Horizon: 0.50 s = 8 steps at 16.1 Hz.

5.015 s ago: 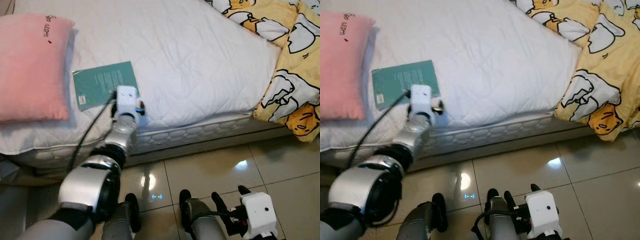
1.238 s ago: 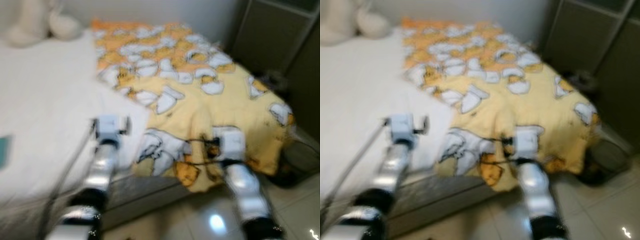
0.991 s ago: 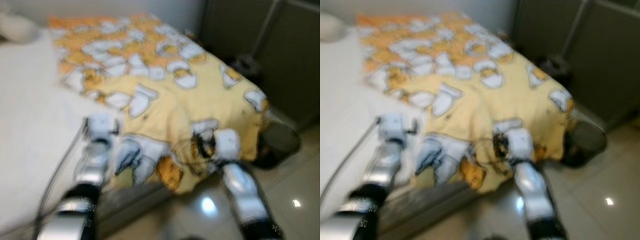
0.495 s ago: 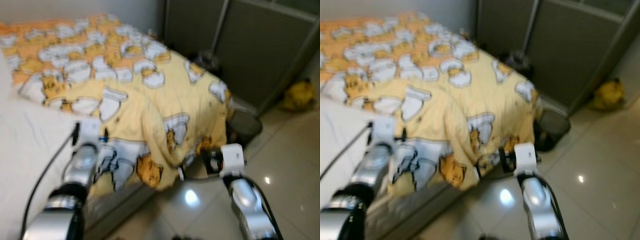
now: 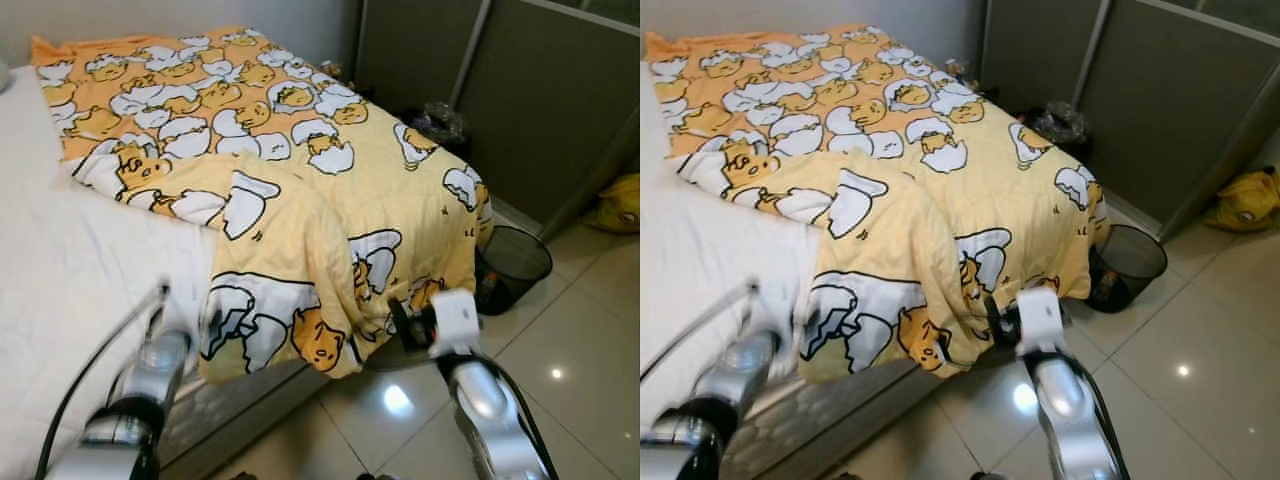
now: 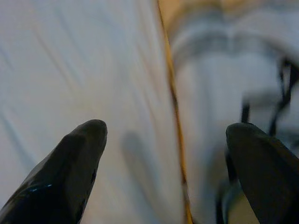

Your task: Clean up the room

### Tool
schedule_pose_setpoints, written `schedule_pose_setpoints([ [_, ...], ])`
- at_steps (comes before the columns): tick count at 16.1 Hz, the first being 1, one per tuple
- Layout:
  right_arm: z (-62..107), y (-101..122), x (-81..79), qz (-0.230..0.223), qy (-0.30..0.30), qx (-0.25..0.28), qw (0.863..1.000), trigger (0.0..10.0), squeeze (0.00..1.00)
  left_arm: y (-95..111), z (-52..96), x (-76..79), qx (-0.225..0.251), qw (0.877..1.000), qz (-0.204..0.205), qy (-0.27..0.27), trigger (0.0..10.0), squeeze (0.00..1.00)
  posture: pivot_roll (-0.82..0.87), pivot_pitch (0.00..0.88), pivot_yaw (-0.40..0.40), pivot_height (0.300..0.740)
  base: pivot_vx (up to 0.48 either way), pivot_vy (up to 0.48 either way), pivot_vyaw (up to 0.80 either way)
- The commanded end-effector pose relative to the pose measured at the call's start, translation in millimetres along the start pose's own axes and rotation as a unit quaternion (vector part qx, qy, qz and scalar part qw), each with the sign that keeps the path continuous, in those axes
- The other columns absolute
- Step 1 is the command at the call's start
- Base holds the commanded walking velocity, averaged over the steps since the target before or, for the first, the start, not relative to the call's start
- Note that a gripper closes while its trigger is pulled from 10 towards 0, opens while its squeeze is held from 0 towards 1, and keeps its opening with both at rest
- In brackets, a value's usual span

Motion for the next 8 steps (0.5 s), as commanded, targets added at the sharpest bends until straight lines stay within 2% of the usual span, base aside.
schedule_pose_setpoints([
  [1, 2.9, 0, 3.4, 0.003, -0.002, -0.002, 1.0, 10.0, 0.0, 12, 0.0, -9.3, 0.031, 0.999, -0.006, 0.02, 10.0, 0.0, -0.06, 0.067, -0.003, 0.74, 0.0, 0.0, 0.0],
  [2, 4.1, 0, 3.1, 0.004, -0.001, -0.003, 1.0, 10.0, 0.0, 11, 0.9, -11.9, 0.035, 0.999, -0.008, 0.026, 10.0, 0.0, -0.06, 0.071, -0.002, 0.74, 0.0, 0.0, 0.0],
  [3, 5.3, -1, 2.3, 0.004, 0.001, -0.004, 1.0, 10.0, 0.0, -1, 3.6, -18.7, 0.018, 0.999, -0.013, 0.049, 10.0, 0.0, -0.06, 0.074, -0.004, 0.74, 0.0, 0.0, 0.0],
  [5, 5.3, 0, 1.3, 0.004, 0.003, -0.005, 1.0, 10.0, 0.0, -20, 6.4, -13.3, -0.013, 0.999, 0.001, 0.041, 10.0, 0.0, -0.07, 0.076, -0.006, 0.74, 0.0, 0.0, 0.0],
  [6, 5.4, 1, 1.0, 0.006, 0.005, -0.006, 1.0, 10.0, 0.0, -24, 6.6, -8.1, -0.022, 0.999, 0.022, 0.03, 10.0, 0.0, -0.07, 0.077, -0.005, 0.74, 0.0, 0.0, 0.0],
  [7, 6.3, 0, 0.9, 0.007, 0.009, -0.01, 1.0, 10.0, 0.0, -22, 5.9, -1.8, -0.018, 0.999, 0.042, 0.012, 10.0, 0.0, -0.07, 0.076, -0.011, 0.74, 0.0, 0.0, 0.0],
  [8, 6.7, 0, 0.7, 0.008, 0.012, -0.011, 1.0, 10.0, 0.0, -21, 5.7, 0.7, -0.013, 0.999, 0.043, 0.004, 10.0, 0.0, -0.07, 0.076, -0.013, 0.74, 0.0, 0.0, 0.0],
])
Point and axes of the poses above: a point about 5 cm out from each wrist's last joint towards the gripper, its own z axis pointing back from the gripper into the wrist, its own y axis along the axis of the wrist's last joint, x = y × z, the point moved 3 cm from there along -z, pointing out of the wrist towards the gripper, and after that the axes turned 9 degrees about z, right-handed, at the moved point
